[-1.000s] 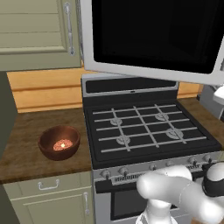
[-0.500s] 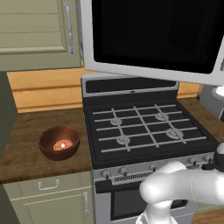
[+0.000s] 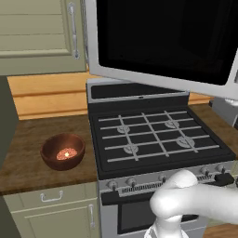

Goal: Open the microwave, place the bowl with waffle inside the microwave, then close the microwave door and turn it on.

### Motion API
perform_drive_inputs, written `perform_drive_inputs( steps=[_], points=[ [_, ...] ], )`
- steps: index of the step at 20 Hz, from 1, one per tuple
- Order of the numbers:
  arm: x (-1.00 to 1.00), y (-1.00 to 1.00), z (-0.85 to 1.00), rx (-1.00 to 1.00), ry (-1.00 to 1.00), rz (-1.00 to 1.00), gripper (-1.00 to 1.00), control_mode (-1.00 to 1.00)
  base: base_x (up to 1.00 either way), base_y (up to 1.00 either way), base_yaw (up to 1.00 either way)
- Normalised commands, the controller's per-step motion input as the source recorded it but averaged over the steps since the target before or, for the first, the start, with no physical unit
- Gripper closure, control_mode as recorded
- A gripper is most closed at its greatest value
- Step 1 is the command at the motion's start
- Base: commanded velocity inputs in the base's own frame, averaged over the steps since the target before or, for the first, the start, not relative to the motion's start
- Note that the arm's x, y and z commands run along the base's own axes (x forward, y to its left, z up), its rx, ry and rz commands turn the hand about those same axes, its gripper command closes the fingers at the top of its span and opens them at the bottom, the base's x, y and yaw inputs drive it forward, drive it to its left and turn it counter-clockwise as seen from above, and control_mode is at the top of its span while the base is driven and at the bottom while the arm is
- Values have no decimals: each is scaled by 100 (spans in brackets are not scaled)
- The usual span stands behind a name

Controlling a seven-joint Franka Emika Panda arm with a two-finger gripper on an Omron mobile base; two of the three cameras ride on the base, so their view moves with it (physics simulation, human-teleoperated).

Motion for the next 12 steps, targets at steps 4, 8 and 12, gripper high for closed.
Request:
perform_drive_inputs(
  steps=[4,8,12],
  points=[
    [-100,100,18,-11,-53,16,-100,-100,0,0,0],
    [-100,100,2,-14,-50,13,-100,-100,0,0,0],
    [-100,100,-11,-22,-47,6,-100,-100,0,0,0]
  ],
)
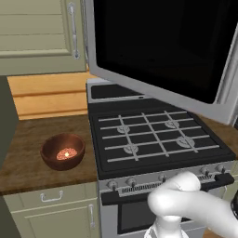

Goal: Open the microwave, place the bowl with waffle inside the microwave, then close the microwave door and turn it on.

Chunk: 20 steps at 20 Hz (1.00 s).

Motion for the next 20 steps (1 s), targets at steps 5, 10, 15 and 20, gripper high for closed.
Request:
perform_drive_inputs(
  steps=[5,10,15,20],
  points=[
    [-57,100,-66,-25,-20,-12,-100,-100,0,0,0],
    [-7,100,-54,-16,-7,-28,-100,-100,0,0,0],
    [14,100,-7,-7,-1,-33,-100,-100,0,0,0],
    [38,94,-17,-1,0,-30,-100,-100,0,0,0]
  ],
)
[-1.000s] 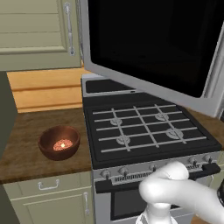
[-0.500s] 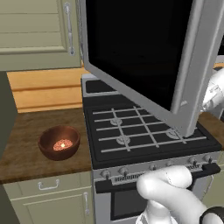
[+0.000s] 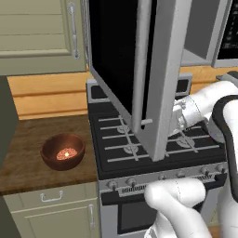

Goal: Open the microwave, place the bowl with waffle inside the microwave, then close the microwave door and turn it on.

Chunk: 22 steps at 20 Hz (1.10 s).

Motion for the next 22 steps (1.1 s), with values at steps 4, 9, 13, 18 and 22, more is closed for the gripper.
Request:
perform_drive_inputs(
  steps=[4,9,13,18,22],
  points=[
    [67,1,-59,-3,5,-19,-100,-100,0,0,0],
    [97,-18,-99,-15,25,-1,-100,-100,0,0,0],
    [100,88,-86,-8,45,0,-100,-100,0,0,0],
    [99,100,-40,0,30,0,-100,-100,0,0,0],
    [100,63,-46,-5,23,-2,-100,-100,0,0,0]
  ],
)
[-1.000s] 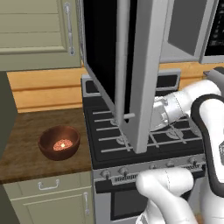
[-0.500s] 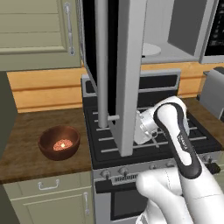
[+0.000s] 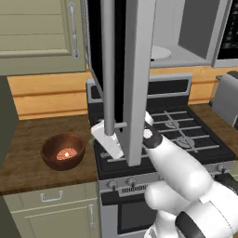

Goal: Open the microwave, place the bowl with waffle inside the microwave, then close the microwave door and turn it on.

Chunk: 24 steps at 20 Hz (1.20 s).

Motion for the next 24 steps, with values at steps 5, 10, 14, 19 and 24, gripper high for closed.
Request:
perform_drive_inputs(
  steps=[5,10,14,19,24],
  points=[
    [86,42,-39,-4,11,-8,-100,-100,0,0,0],
    [66,29,-49,-6,9,-5,-100,-100,0,0,0],
    [53,33,-52,-9,8,-4,-100,-100,0,0,0],
    [32,23,-43,-7,3,-1,-100,-100,0,0,0],
    [34,22,-48,-7,5,0,-100,-100,0,0,0]
  ],
)
